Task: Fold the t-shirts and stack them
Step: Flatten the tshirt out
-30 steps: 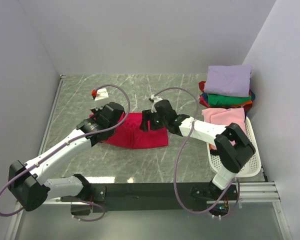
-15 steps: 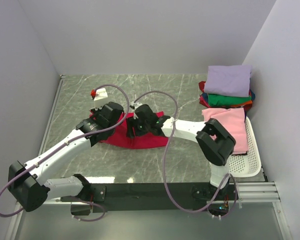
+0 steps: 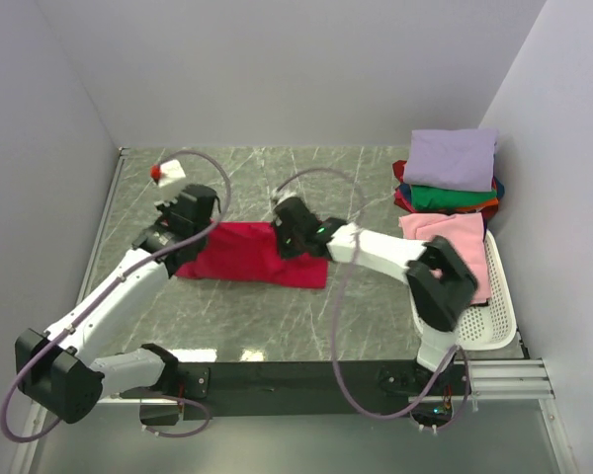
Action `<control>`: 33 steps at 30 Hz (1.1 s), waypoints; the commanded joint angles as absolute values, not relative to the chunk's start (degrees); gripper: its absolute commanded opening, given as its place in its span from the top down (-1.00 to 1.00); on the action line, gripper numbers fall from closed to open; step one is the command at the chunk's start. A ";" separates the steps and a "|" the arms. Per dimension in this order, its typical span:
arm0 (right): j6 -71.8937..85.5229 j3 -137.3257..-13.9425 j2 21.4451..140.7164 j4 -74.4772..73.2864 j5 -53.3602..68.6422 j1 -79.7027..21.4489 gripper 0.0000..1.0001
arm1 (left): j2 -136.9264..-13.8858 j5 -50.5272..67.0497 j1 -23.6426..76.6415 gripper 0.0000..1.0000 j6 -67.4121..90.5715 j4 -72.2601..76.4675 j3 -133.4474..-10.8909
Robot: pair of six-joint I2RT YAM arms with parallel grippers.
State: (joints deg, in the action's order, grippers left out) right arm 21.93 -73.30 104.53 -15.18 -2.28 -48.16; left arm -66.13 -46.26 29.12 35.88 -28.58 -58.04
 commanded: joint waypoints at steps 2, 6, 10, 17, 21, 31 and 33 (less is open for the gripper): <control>17.14 -74.72 83.99 -18.19 -14.48 -39.30 1.00 | -61.18 -48.40 25.58 0.99 30.07 -20.22 -70.10; 16.00 -71.46 74.91 -19.95 -21.78 -35.25 1.00 | -56.54 -52.46 25.40 0.99 24.63 -15.05 -73.48; 18.27 -66.11 70.23 -22.06 -26.98 -32.35 1.00 | -52.04 -54.05 25.05 0.99 19.96 -7.92 -67.25; 20.04 -62.14 70.31 -22.86 -25.50 -29.88 -0.33 | -56.86 -53.62 24.17 0.99 21.62 -11.51 -64.16; 19.69 -61.52 73.03 -18.29 -18.64 -29.88 -0.37 | -59.05 -50.19 24.08 0.99 20.83 -9.15 -61.97; 19.77 -66.88 91.48 -13.19 -10.37 -27.16 -0.37 | -63.28 -47.73 23.56 0.99 20.83 -8.35 -59.50; 19.78 -67.94 94.90 -13.01 -9.32 -25.84 -0.37 | -63.81 -47.72 23.55 0.99 20.66 -8.26 -59.59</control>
